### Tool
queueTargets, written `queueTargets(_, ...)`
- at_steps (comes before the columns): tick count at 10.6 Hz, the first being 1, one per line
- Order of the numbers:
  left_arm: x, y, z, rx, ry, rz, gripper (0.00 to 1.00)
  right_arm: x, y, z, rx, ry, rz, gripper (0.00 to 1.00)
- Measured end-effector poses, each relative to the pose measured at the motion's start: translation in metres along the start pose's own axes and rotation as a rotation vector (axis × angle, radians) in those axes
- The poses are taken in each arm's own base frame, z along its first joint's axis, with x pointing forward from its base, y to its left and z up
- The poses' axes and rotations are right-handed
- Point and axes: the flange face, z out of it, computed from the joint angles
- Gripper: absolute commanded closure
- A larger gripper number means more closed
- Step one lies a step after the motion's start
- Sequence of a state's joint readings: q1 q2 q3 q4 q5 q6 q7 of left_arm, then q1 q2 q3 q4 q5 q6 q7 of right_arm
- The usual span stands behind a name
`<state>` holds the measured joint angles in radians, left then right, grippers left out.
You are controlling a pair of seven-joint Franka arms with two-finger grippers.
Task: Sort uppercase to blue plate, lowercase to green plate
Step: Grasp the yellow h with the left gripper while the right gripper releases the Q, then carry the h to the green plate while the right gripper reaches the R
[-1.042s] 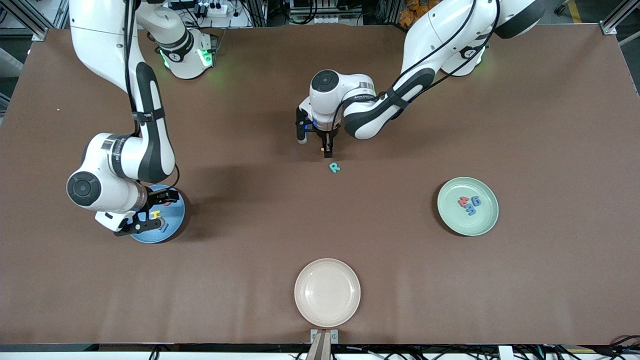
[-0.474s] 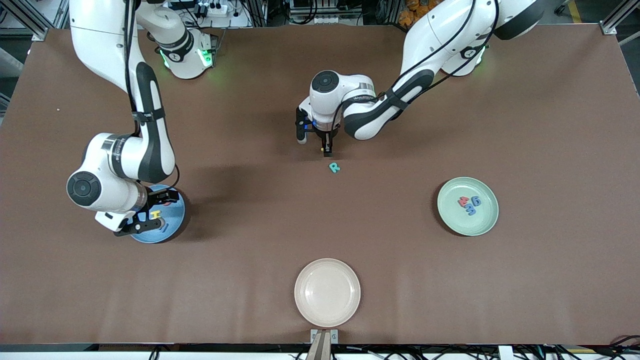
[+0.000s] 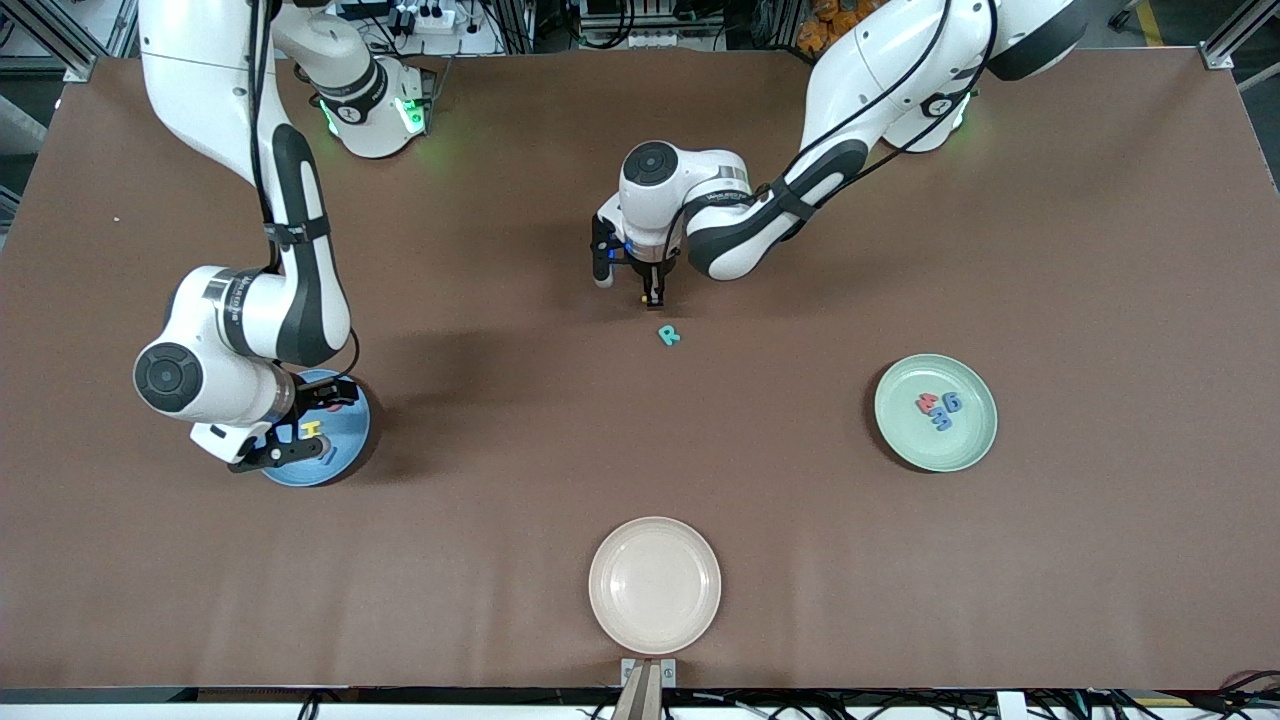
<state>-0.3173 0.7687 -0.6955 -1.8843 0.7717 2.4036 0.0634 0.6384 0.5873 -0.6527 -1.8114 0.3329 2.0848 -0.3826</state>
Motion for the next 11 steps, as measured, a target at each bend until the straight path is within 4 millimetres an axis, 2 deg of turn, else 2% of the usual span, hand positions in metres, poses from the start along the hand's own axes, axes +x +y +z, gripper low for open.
queueTargets(1,0.001,0.0,-0.001,0.0,0.002,0.001,1.0,0.0,0.0,0.0,0.0,0.0,0.0,0.0)
queueTargets(3,-0.004,-0.013,-0.002,0.01,0.001,-0.02,1.0,0.0,-0.001,0.0,0.0,0.0,-0.001,0.0)
queueTargets(5,-0.022,-0.05,-0.018,0.038,-0.033,-0.086,1.0,0.0,-0.002,0.0,0.0,-0.001,-0.003,0.0)
queueTargets(6,-0.032,-0.069,-0.04,0.046,-0.057,-0.143,1.0,0.001,-0.006,0.0,0.0,-0.001,-0.009,0.0)
queueTargets(8,-0.058,-0.107,-0.11,0.053,-0.085,-0.295,1.0,0.004,-0.026,0.0,0.003,0.003,-0.003,0.0)
queueTargets(10,-0.104,-0.146,-0.18,0.086,-0.12,-0.437,1.0,0.011,-0.07,-0.004,0.029,0.024,0.015,0.0)
queueTargets(11,-0.137,-0.169,-0.208,0.11,-0.137,-0.487,1.0,0.015,-0.097,-0.01,0.045,0.043,0.002,0.0)
